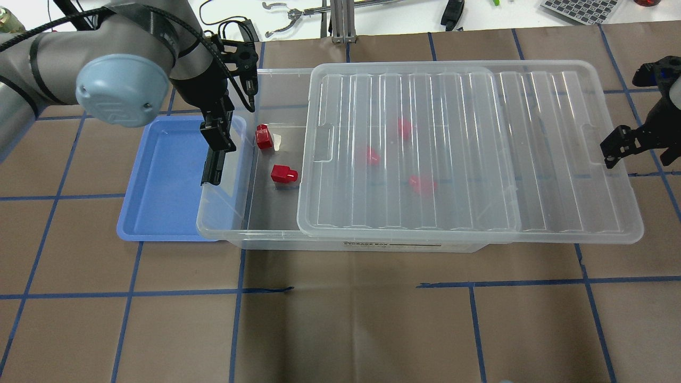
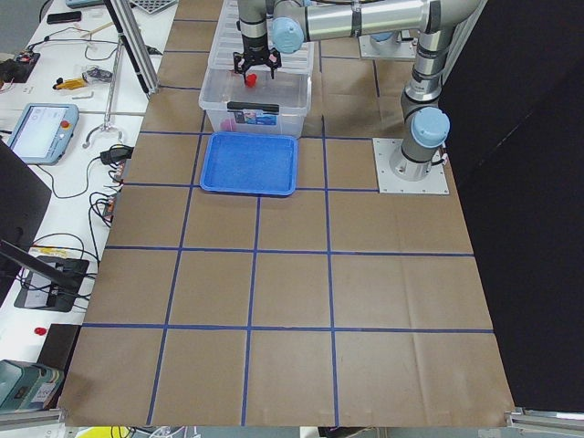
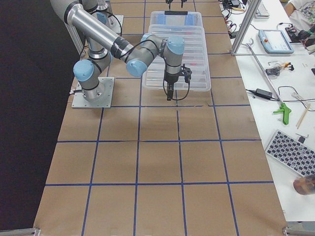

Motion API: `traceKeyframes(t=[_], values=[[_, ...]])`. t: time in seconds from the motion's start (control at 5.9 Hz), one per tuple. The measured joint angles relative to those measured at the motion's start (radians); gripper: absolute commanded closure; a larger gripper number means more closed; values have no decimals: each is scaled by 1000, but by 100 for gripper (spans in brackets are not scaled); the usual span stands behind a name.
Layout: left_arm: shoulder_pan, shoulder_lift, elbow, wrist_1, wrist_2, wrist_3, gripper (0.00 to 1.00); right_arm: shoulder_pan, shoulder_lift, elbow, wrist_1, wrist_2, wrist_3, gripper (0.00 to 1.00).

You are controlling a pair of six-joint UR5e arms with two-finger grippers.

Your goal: Place red block in blue tray from box

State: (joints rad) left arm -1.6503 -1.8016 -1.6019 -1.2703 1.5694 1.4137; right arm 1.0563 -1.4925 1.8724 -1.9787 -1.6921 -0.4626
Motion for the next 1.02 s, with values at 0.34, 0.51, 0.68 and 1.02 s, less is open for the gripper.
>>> traceKeyframes(t=[0.34, 0.51, 0.68, 1.02], values=[[-48, -63, -56, 141, 6, 55, 5, -51, -1, -1, -5, 1, -44, 0], [-52, -80, -110, 218, 5, 88, 5, -63, -1, -2, -7, 1, -59, 0], [-51, -100, -176, 320, 1, 115, 5, -72, -1, -4, -7, 1, -72, 0], [-52, -186, -252, 502, -7, 130, 5, -80, -2, -11, -10, 3, -85, 0]])
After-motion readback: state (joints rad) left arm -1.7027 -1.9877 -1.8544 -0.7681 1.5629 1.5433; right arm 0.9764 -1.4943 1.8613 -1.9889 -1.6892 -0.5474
